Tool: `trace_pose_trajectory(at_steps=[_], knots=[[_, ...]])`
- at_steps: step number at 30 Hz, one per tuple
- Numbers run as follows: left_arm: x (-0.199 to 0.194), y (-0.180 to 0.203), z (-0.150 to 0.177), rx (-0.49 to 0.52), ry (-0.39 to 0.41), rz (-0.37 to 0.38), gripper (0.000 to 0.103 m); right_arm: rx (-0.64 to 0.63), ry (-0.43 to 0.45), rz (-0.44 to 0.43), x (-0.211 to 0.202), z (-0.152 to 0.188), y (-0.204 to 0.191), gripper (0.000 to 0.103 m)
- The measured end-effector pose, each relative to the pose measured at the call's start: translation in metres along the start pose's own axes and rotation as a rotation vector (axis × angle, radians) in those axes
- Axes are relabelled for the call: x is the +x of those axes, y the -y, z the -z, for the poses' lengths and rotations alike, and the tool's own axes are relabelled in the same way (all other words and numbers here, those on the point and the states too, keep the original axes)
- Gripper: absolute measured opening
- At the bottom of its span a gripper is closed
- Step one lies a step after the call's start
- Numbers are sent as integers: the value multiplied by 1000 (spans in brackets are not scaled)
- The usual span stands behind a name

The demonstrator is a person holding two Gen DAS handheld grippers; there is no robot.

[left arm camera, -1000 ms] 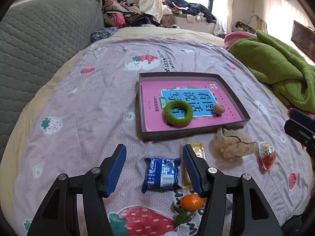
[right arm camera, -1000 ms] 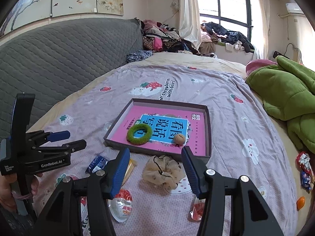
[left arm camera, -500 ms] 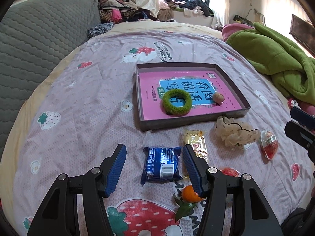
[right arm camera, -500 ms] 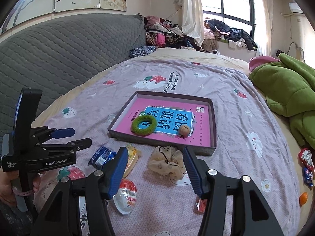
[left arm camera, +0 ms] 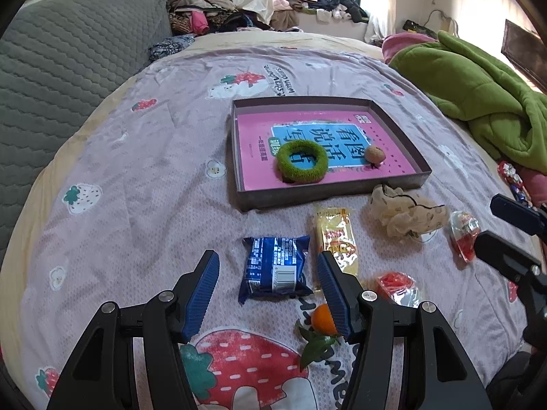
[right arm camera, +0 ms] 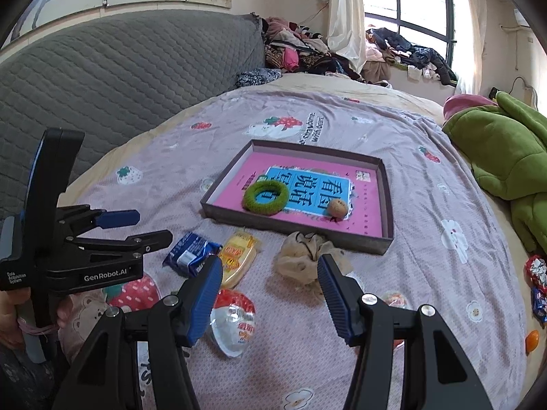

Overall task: Organize objects
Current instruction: 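Move the left tool toward the blue snack packet while the right tool moves toward the white-and-red cup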

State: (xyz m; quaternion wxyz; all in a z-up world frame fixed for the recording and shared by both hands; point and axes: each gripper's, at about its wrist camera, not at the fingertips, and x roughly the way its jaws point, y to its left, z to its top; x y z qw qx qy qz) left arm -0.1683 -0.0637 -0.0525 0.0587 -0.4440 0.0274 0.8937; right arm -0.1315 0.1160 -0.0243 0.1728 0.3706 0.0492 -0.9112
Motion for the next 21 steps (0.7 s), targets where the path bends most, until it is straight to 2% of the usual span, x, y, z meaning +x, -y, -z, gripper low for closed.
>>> trace_pose_trajectory(at_steps=[21], knots=[[13,-4,17,8,-61,18,61,-47,-69,-19,14,21,-20,58]])
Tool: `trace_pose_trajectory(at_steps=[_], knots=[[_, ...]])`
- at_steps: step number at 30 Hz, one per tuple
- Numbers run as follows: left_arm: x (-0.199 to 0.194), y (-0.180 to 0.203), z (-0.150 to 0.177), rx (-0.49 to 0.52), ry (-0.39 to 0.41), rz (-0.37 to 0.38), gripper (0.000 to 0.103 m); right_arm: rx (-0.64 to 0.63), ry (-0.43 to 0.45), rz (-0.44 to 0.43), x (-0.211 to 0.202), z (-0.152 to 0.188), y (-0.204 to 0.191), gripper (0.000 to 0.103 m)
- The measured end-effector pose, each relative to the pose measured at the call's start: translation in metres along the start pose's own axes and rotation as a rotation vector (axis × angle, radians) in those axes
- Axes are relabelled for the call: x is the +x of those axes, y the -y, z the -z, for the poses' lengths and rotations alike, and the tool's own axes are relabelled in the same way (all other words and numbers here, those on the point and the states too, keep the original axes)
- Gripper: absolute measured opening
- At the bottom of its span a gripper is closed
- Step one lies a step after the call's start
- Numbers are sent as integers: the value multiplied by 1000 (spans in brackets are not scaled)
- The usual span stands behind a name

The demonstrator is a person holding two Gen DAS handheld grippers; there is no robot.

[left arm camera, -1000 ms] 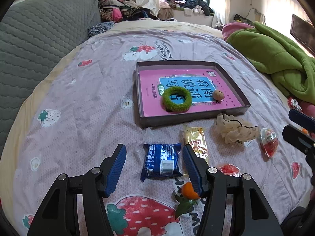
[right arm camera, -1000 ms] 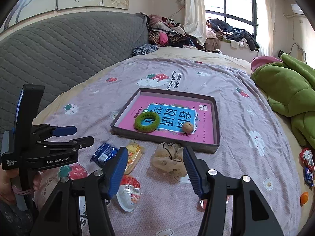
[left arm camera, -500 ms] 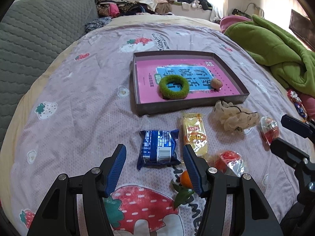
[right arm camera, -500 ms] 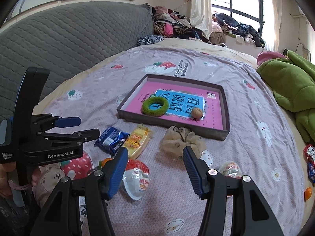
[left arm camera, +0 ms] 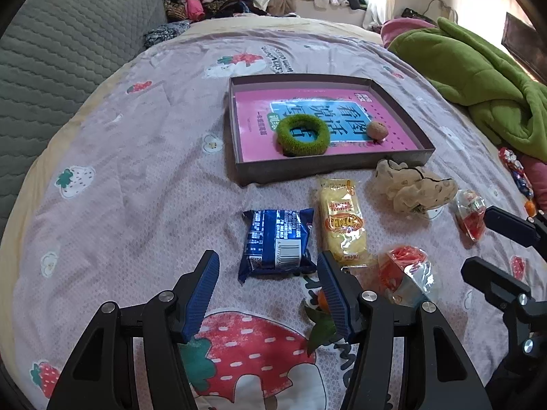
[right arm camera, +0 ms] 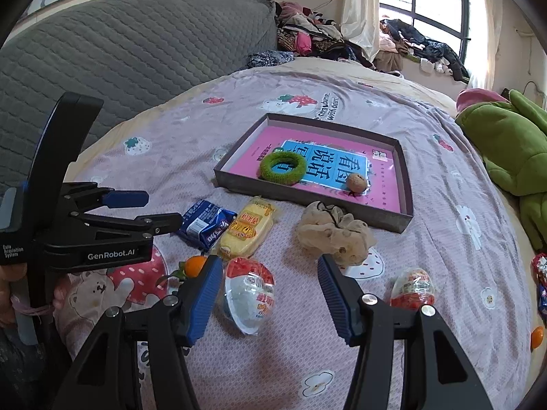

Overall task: Organize objects
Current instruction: 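Move the left tool toward the blue snack packet while the right tool moves toward the white-and-red cup, then lower the open left gripper around the blue snack packet while the right gripper nears the white-and-red cup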

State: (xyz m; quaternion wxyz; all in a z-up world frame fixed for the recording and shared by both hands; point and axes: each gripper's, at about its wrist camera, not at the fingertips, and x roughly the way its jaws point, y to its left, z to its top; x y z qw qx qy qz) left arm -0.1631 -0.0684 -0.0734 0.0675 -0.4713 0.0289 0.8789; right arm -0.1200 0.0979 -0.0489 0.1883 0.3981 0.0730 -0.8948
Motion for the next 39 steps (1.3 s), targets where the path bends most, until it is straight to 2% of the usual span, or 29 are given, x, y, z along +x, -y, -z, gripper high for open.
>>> trace_pose_trajectory(at_steps=[39], knots=[[31,3,1,26,-54,14,61,-46,-95,-30,29,22,-12,58]])
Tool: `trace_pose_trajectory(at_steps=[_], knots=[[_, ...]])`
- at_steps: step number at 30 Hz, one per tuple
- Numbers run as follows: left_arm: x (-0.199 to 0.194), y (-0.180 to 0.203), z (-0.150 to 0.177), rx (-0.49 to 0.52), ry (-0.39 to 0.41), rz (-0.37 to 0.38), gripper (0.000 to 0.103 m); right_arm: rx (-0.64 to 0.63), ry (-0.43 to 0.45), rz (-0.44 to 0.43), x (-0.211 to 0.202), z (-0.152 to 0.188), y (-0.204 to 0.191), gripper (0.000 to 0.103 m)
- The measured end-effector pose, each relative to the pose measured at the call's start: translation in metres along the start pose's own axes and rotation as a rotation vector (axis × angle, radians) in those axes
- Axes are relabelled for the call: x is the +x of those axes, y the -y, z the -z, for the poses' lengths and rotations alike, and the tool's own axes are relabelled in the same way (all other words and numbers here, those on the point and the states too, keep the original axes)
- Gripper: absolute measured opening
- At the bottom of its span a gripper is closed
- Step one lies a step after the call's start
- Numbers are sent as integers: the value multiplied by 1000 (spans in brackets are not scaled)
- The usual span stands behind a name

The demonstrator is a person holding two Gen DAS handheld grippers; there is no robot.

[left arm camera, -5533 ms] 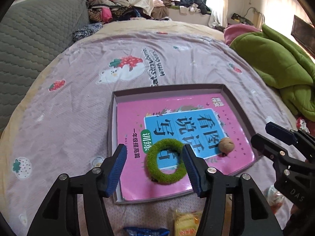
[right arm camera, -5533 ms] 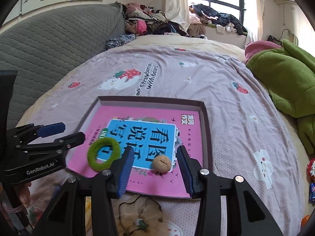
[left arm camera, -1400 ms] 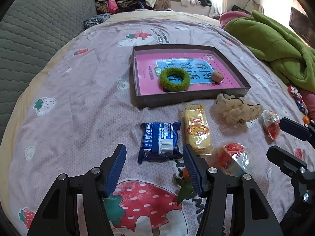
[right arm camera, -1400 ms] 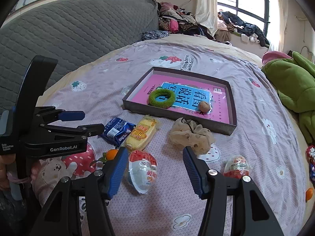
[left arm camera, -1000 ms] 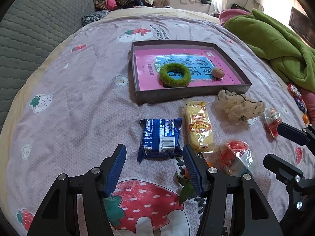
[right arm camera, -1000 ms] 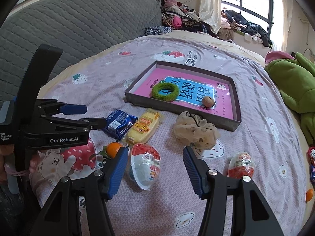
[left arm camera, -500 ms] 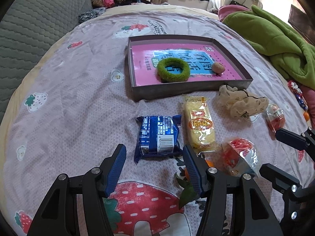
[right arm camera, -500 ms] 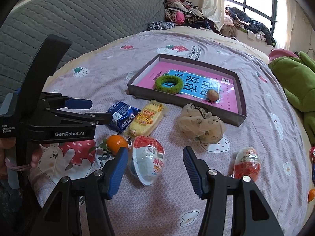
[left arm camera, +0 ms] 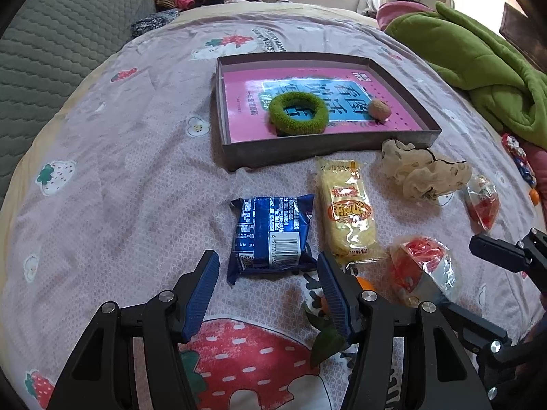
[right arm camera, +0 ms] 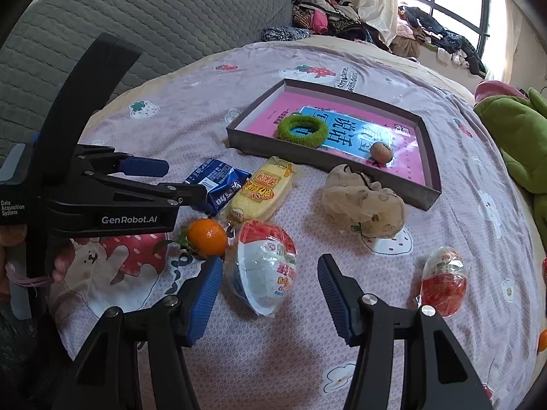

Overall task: Organize objects
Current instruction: 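Lower the open left gripper around the blue snack packet while the right gripper nears the white-and-red cup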

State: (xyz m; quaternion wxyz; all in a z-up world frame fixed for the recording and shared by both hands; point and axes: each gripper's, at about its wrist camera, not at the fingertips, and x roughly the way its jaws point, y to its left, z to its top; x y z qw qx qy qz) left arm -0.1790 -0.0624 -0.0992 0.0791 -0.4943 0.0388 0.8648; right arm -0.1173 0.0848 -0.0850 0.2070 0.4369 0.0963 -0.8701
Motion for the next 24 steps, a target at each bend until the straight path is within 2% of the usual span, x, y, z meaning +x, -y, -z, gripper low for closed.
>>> trace_pose_trajectory(at_steps=[24], knots=[[26,1,-12,3,-43,-7,61,16,-23,-5,11,3,-1,58]])
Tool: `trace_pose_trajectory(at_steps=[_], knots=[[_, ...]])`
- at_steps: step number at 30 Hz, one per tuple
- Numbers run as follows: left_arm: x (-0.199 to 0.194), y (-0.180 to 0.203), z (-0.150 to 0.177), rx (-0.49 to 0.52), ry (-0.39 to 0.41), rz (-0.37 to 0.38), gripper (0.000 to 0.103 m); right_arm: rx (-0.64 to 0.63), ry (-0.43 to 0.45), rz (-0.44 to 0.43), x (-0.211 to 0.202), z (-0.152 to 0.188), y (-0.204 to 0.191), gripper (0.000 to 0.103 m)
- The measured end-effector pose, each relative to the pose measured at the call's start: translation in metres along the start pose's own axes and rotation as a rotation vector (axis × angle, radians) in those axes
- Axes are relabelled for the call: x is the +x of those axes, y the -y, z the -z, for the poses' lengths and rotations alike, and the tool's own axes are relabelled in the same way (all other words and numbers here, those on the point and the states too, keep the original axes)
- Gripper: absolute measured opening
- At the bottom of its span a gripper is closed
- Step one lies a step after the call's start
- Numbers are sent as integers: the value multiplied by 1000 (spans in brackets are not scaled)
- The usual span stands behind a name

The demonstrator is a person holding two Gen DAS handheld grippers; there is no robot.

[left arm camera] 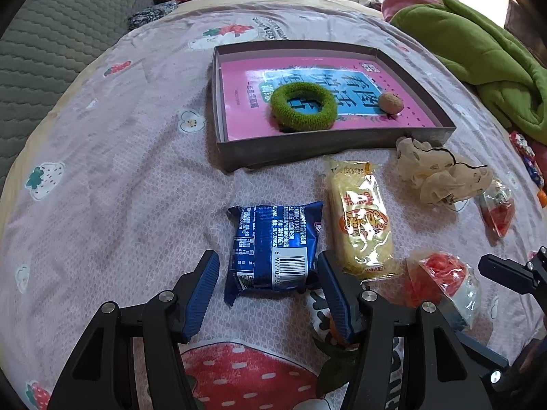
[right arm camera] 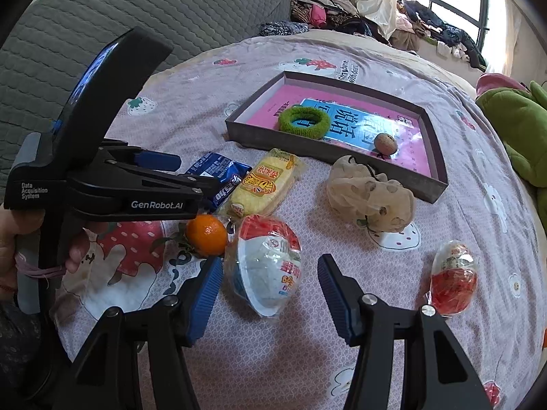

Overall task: Organize objects
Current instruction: 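Lower the open left gripper around the blue snack packet while the right gripper nears the white-and-red cup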

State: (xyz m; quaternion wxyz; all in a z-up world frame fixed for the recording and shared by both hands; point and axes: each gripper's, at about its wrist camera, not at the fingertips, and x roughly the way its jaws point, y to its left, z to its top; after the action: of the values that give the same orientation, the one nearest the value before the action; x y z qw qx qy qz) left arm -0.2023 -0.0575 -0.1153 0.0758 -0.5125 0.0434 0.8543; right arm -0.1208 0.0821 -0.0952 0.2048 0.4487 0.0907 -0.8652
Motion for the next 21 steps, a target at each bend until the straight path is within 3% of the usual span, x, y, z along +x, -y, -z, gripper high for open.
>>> trace_pose_trajectory(at_steps=[21], knots=[[19,0,-8,-16,-38,10,61,4,17,26,12,1,2,58]])
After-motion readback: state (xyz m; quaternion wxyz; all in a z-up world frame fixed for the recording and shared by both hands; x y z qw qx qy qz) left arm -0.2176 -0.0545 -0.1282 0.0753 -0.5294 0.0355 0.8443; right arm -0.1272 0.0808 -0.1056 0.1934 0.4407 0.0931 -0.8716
